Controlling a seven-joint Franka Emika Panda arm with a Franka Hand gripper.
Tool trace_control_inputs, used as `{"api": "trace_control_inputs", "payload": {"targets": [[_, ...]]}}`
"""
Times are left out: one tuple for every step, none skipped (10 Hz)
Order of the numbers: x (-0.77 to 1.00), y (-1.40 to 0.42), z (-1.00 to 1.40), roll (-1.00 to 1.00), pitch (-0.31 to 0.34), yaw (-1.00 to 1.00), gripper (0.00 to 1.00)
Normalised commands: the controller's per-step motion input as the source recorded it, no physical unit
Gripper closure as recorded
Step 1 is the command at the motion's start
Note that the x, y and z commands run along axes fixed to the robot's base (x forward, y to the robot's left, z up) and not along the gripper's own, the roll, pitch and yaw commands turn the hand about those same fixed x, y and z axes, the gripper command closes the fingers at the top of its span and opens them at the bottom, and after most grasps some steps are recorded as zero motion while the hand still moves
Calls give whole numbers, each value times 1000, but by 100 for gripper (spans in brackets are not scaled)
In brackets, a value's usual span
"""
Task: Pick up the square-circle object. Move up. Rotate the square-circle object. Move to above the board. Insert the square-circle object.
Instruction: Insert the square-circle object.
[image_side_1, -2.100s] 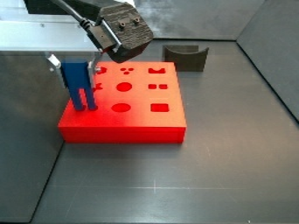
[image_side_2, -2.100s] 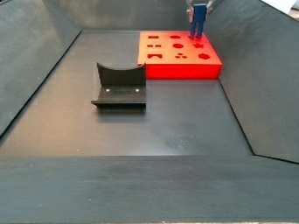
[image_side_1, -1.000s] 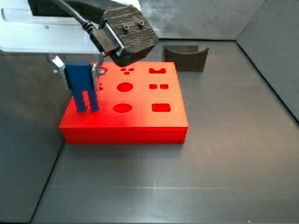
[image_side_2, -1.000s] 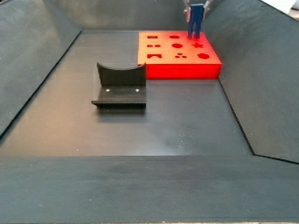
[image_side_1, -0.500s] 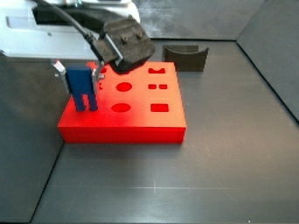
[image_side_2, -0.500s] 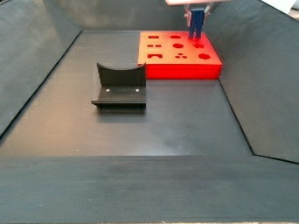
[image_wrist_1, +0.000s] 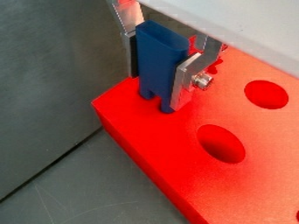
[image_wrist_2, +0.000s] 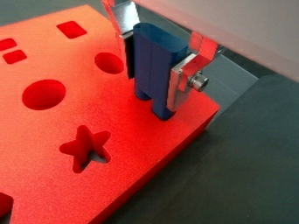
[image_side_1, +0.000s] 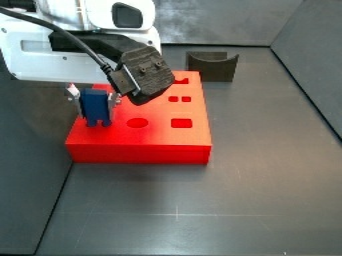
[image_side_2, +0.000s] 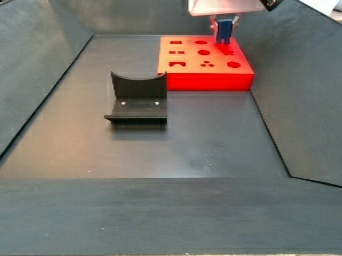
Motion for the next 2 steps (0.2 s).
{"api": "trace_control_inputs", "payload": {"targets": [[-11, 46, 0, -47, -27, 0, 100], [0, 0, 0, 0, 0, 0, 100]]}}
